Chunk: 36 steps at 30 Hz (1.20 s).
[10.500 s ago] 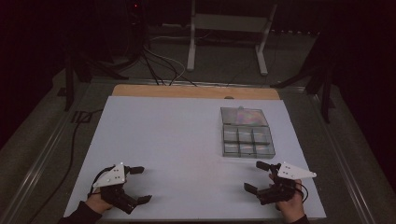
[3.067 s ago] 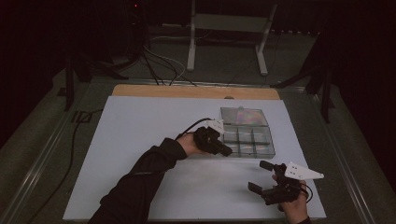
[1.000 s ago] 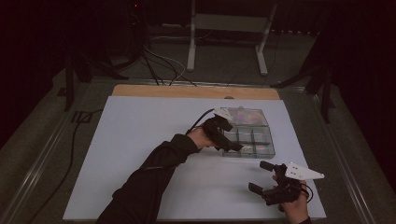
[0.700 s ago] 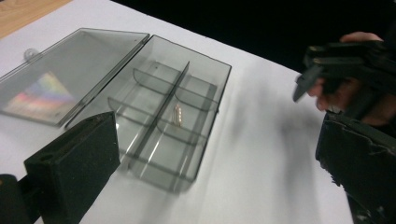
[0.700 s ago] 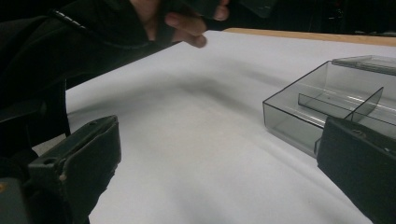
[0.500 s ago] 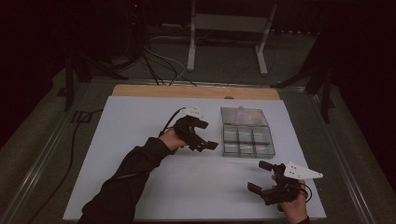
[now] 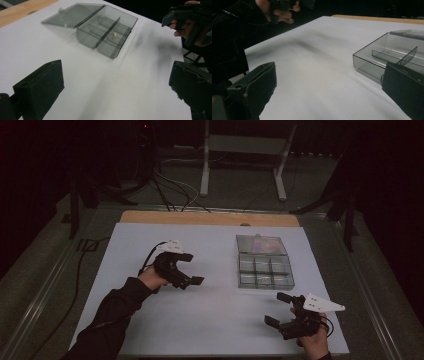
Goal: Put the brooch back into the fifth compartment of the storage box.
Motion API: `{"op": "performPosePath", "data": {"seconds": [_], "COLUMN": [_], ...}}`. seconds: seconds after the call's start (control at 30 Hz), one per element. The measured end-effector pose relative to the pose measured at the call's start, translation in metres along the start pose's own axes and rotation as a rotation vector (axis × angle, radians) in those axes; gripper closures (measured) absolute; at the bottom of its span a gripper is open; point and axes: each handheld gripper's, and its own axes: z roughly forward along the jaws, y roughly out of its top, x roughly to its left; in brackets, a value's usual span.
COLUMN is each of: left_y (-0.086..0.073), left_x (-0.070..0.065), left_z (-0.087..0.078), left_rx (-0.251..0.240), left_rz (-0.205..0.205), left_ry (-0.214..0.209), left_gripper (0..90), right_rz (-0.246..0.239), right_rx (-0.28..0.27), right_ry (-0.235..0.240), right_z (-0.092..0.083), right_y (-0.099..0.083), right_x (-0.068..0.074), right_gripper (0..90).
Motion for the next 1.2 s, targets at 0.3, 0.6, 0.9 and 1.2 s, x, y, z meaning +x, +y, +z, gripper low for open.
{"op": "performPosePath", "data": {"seconds": [0.3,0.6,0.9,1.2], "left_y": [-0.039,-0.083,-0.123,-0.146], "left_x": [-0.001,-0.005,-0.010,-0.017], "left_z": [-0.035,-0.052,-0.066,-0.083], "left_rx": [-0.009,-0.010,-0.020,-0.022], "left_rz": [-0.039,-0.088,-0.113,-0.119], "left_ry": [0.053,0.091,0.109,0.188], "left_gripper": [1.1,1.1,1.1,1.1], "right_rz": [0.001,-0.002,-0.002,-0.008], "right_rx": [0.003,0.005,0.005,0.010], "right_ry": [-0.002,-0.006,-0.010,-0.009], "right_z": [0.001,0.001,0.001,0.001], "right_y": [0.000,0.000,0.000,0.000], "right_x": [0.000,0.000,0.000,0.001], "right_gripper": [0.0,0.0,0.0,0.0]}}
